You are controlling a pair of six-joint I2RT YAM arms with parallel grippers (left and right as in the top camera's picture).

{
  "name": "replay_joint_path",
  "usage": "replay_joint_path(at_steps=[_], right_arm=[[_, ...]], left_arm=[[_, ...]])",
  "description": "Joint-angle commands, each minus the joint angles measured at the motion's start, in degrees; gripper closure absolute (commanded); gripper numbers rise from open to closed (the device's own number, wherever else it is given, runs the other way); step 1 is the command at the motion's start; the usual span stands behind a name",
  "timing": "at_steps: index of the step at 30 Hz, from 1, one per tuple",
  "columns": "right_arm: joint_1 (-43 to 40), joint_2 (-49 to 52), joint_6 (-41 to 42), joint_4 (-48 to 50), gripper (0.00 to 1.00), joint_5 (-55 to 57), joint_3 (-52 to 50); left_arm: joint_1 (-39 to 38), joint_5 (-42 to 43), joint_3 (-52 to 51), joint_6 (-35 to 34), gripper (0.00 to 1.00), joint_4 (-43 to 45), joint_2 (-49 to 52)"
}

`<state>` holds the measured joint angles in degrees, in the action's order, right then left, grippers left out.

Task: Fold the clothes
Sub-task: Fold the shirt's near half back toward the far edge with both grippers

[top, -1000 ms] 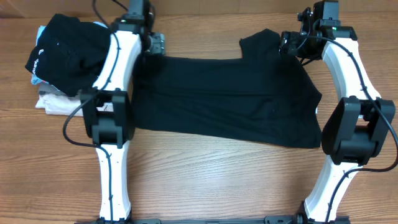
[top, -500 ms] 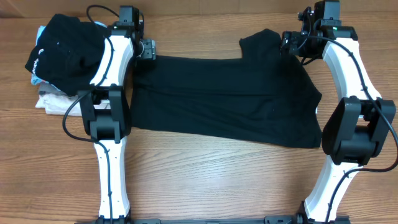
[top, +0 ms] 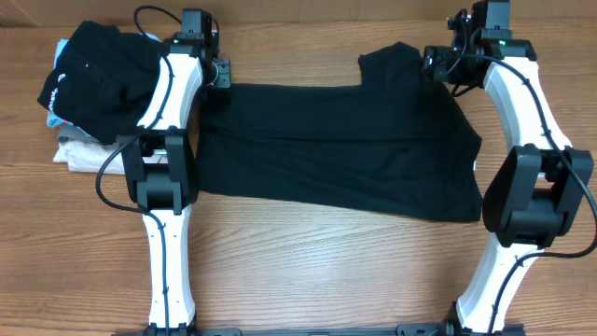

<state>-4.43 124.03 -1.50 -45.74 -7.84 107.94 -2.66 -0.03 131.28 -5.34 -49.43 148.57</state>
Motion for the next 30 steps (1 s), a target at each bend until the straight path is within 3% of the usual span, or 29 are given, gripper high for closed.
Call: replay_joint_path(at_steps=[1,10,17,30], right_arm=[[-0.17,-0.68,-0.50,2.84,0.18,0.52,1.03],[0.59,5.38,-0.50,19.54,0.20,-0.20,1.03],[1.49,12.33,-5.03,26.03,0.21,-3.67,1.05],[2.01,21.16,-5.38,38.60,0.24,-3.82,1.05]], left_arm=[[-0.48,-0.59,1.09,0.85,0.96,-0.24,1.07],[-1.09,-0.52,1.27,0.20,0.96,-0.66,-6.99],[-1.99,-0.57,1.27,0.22,0.96,-2.14,-7.21],[-2.32,-0.57,1.27,0.20,0.96,-2.19,-7.21]])
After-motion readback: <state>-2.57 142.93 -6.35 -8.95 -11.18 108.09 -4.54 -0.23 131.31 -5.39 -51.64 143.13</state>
